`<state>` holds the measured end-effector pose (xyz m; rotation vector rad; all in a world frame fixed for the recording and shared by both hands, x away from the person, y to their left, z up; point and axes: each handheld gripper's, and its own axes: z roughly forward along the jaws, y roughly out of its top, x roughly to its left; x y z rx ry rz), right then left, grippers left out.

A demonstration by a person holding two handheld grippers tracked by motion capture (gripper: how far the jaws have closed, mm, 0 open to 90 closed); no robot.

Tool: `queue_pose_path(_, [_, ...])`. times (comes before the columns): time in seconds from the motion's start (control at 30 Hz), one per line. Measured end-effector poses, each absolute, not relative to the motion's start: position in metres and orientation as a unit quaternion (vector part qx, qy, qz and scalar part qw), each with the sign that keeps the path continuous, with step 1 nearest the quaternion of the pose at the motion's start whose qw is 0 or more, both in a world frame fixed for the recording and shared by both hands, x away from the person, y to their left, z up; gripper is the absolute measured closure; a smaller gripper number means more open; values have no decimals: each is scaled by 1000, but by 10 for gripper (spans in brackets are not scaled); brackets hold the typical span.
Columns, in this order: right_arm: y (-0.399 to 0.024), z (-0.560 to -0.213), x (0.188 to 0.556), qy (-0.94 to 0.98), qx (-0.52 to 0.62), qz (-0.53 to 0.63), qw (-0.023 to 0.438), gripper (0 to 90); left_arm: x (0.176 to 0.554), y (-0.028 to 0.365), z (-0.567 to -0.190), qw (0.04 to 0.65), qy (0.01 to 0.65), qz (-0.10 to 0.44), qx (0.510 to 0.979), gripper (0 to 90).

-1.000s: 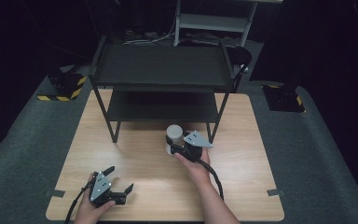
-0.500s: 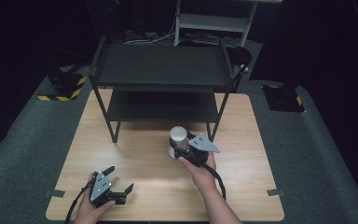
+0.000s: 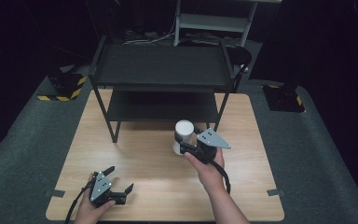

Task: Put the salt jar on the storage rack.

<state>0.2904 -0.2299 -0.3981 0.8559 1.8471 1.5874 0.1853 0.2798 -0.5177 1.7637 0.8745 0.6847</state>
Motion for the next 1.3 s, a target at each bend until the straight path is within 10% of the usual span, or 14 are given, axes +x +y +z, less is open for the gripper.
queue_pose_path(1.3, [-213,-321,335,667,348,590,292,350,186,283,-518,507,351,282,735,5])
